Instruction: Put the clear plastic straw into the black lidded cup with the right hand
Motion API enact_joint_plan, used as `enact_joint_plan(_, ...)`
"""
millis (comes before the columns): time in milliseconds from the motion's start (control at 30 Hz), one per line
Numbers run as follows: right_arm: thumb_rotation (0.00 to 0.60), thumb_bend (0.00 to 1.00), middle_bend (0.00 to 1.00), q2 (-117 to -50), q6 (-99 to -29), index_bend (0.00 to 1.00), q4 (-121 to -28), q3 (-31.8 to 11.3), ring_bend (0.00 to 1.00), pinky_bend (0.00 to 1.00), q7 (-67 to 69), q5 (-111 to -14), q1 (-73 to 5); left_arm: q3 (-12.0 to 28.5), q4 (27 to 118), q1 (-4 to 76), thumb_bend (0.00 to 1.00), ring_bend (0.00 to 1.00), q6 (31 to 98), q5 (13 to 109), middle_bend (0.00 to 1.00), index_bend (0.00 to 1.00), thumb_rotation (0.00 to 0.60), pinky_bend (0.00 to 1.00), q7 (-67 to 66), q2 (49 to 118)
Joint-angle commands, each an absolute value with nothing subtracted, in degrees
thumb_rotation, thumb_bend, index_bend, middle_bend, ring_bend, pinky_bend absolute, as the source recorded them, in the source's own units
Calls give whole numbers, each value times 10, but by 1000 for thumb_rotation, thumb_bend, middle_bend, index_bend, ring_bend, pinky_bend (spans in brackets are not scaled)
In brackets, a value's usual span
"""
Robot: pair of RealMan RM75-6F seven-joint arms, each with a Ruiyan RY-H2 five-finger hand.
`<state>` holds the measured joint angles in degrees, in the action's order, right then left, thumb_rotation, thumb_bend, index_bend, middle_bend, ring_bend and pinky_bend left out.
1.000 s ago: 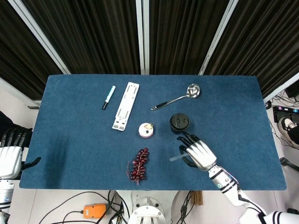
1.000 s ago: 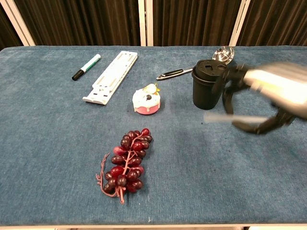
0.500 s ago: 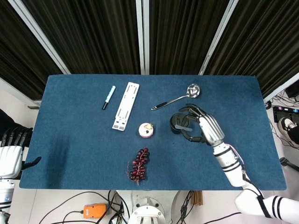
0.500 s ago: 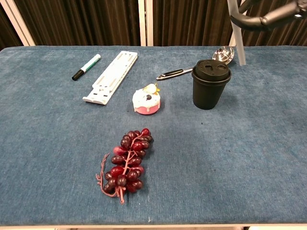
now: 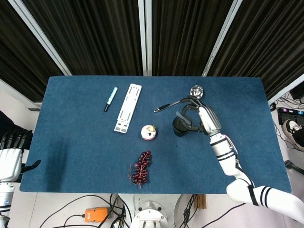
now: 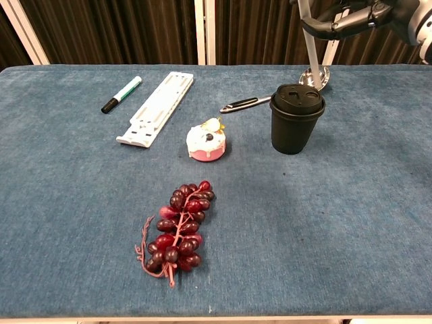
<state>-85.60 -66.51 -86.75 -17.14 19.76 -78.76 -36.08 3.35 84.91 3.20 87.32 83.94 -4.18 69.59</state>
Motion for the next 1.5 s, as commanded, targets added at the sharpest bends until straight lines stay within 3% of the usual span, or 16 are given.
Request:
enact_joint_plan(33, 600, 607, 339, -864, -663, 672, -858, -173, 212, 333, 200, -782, -364, 33, 848, 32, 35, 69, 873, 839, 143, 131, 600, 8, -41, 696)
enact_joint_plan(933, 600, 607, 340, -906, -649, 663, -785, -176, 212, 302, 289, -765, -372, 32, 846, 31, 36, 69, 871, 837, 143, 131, 600, 8, -41, 697)
enact_joint_plan(1300, 600, 607, 338, -921, -631, 527, -751, -166, 139, 212, 359, -764, -367, 33, 845, 31, 36, 69, 871, 838, 143, 131, 600, 8, -41, 699)
enact_joint_plan(1500, 600, 598, 323, -918, -616, 340, -732, -150, 73, 134, 383, -778, -366, 33, 844, 32, 36, 69, 872, 840, 143, 131, 600, 8, -41, 700)
